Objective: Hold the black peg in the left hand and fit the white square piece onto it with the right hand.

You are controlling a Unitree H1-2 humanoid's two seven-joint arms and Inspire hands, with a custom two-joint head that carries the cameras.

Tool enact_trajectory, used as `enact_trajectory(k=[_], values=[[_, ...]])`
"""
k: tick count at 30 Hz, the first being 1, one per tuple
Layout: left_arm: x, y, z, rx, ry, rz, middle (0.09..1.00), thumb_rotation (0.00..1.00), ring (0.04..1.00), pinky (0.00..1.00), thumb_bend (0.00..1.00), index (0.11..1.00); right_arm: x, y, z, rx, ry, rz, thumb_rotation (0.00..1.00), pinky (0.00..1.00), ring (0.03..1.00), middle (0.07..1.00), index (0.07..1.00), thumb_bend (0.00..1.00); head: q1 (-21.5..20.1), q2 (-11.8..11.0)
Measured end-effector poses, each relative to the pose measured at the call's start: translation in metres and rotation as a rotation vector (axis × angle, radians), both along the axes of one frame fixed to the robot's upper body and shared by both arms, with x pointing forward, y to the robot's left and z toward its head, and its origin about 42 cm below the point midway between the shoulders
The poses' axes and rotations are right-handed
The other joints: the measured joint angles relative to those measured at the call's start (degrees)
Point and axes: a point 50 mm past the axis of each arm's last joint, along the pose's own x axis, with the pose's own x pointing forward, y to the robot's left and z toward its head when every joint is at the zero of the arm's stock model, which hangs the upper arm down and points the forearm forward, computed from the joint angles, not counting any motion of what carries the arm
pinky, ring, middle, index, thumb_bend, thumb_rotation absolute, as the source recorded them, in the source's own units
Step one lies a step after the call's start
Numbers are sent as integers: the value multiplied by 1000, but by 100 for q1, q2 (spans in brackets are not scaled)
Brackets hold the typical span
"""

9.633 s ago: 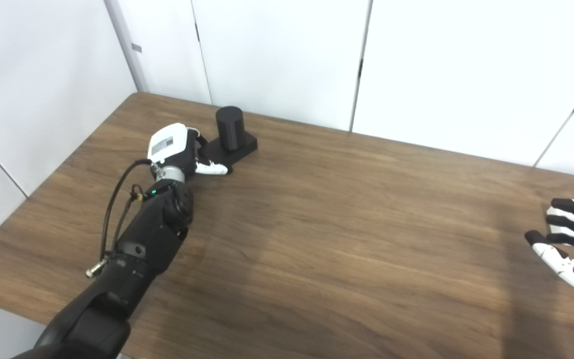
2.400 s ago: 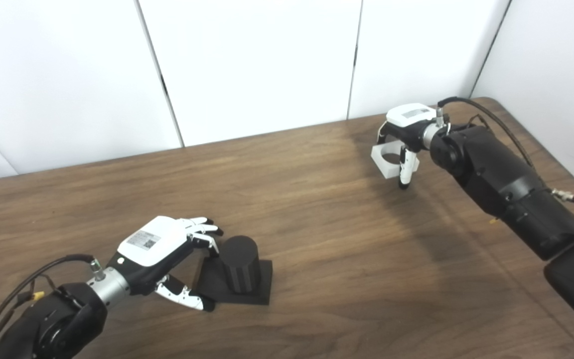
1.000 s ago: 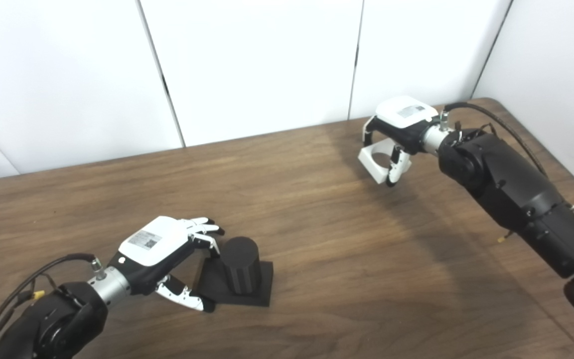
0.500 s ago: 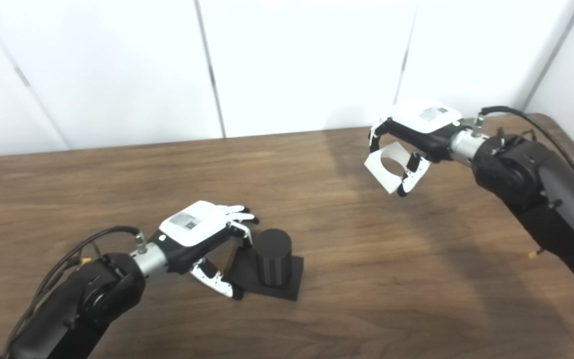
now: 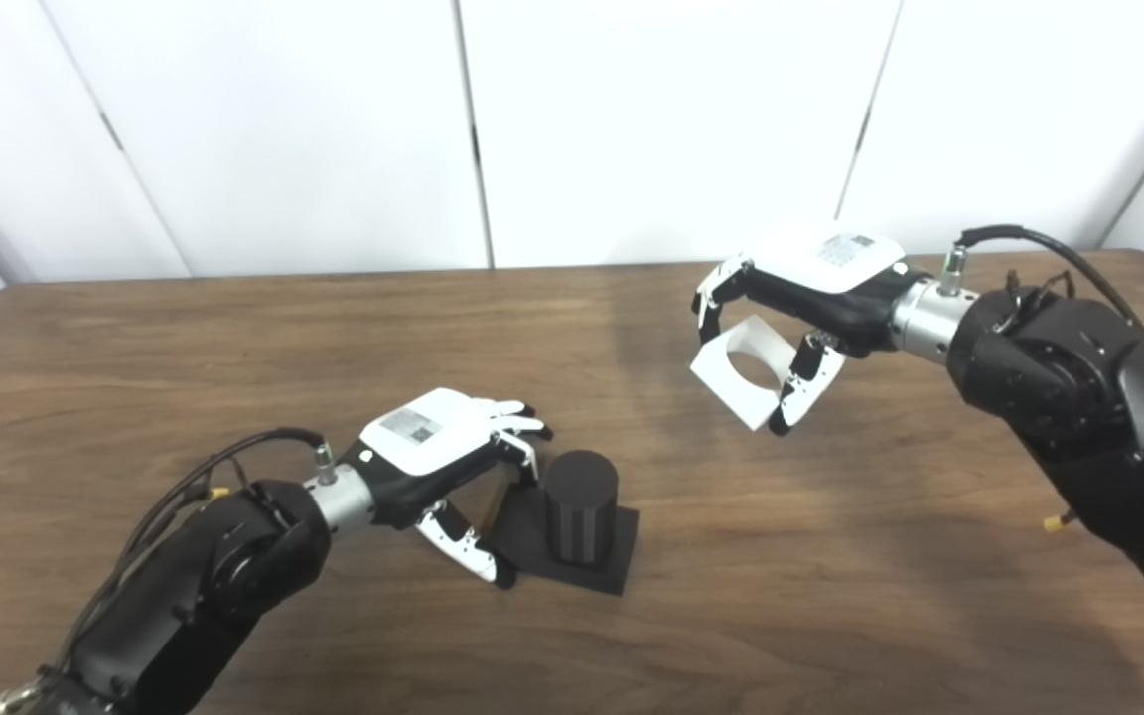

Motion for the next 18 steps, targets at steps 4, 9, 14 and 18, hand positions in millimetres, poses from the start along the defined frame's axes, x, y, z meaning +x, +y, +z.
enact_trajectory(k=[4, 9, 14, 18], values=[[0, -3, 0, -4, -3, -1, 892, 81, 940, 890, 521, 493, -3, 11, 8, 17, 31, 48, 130, 660, 779, 763, 478, 523, 70, 35], [1, -4, 0, 1, -3, 7, 899, 82, 942, 903, 520, 493, -12, 25, 16, 22, 31, 99, 132, 651, 773, 761, 478, 523, 106, 62], [2, -5, 1, 6, -5, 4, 896, 82, 939, 898, 520, 493, -19, 42, 20, 38, 40, 151, 133, 657, 773, 756, 478, 523, 115, 70], [2, -6, 1, 4, -6, 3, 895, 82, 942, 897, 520, 493, -23, 51, 19, 36, 61, 173, 132, 662, 775, 755, 478, 523, 123, 70]])
